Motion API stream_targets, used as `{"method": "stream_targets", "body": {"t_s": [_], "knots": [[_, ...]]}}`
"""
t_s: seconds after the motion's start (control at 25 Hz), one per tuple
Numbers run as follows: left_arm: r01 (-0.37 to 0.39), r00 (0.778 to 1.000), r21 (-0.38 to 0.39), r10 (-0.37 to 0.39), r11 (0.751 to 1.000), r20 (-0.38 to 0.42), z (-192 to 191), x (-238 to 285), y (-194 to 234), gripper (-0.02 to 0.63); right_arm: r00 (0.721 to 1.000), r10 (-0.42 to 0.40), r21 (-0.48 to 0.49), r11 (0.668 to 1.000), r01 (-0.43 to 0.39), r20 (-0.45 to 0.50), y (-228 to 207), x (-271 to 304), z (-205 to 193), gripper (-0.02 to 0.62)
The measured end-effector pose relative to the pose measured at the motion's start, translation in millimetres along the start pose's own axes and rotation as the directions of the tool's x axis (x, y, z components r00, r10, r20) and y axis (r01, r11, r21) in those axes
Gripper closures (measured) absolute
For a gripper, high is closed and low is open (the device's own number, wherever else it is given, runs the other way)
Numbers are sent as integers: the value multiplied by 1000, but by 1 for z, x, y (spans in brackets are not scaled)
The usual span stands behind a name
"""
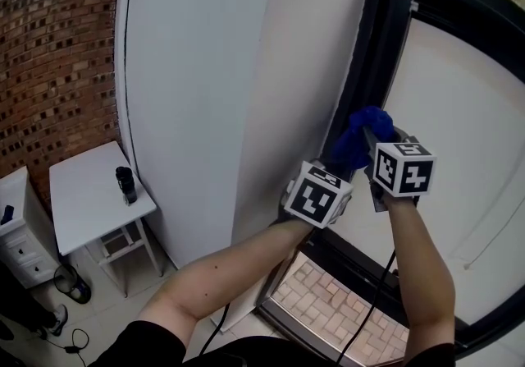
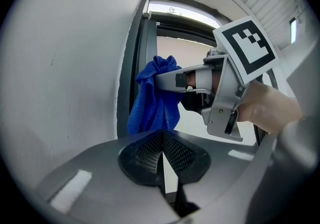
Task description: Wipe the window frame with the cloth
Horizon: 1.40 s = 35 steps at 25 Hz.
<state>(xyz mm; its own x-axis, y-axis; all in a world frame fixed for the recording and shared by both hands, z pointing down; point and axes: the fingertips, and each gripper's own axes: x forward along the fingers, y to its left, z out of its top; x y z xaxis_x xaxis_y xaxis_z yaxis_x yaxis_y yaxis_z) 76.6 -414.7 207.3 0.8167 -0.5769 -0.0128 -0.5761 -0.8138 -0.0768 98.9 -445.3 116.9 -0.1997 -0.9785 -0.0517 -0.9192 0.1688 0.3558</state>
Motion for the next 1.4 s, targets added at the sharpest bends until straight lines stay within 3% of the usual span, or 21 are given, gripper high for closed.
{"method": "stream_targets", "body": {"t_s": [0.36,0.52,1.4], "knots": [[-4,1000,16,4,1000,17,24,3,-1,614,999,-15,-17,1000,16,51,-15,0,35,520],[-6,999,-16,7,1000,35,37,5,0,614,997,-14,-14,1000,15,70,-20,2,47,520],[3,995,30,-6,1000,100,84,1,-7,614,984,-42,-17,999,45,172,-48,3,126,520]]}}
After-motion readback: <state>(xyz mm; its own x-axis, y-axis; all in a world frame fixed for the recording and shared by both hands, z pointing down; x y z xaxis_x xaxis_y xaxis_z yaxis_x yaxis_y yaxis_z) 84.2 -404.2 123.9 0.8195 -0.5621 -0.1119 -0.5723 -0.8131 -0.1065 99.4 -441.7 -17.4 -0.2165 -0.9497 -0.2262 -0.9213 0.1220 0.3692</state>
